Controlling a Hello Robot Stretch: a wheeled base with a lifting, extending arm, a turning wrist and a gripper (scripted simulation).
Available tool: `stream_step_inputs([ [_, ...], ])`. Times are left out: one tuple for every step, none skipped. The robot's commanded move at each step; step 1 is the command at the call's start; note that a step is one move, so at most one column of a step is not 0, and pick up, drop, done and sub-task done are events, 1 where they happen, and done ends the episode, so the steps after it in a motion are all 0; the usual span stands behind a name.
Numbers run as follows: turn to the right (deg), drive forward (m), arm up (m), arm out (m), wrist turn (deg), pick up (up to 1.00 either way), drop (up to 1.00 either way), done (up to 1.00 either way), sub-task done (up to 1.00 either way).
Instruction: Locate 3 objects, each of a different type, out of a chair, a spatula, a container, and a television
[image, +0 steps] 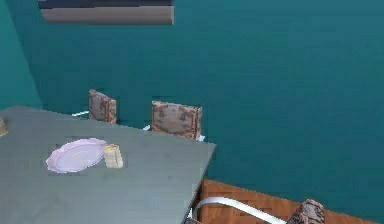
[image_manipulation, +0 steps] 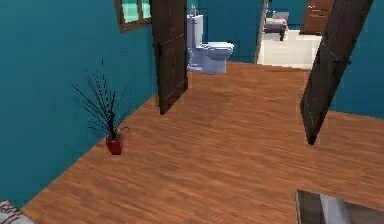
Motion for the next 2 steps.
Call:
stream_step_inputs([
  [-45.0,0.00,0.00,0.00,0.0,0.00,0.00,0.00,0.00],
  [45.0,0.00,0.00,0.00,0.0,0.00,0.00,0.00,0.00],
])
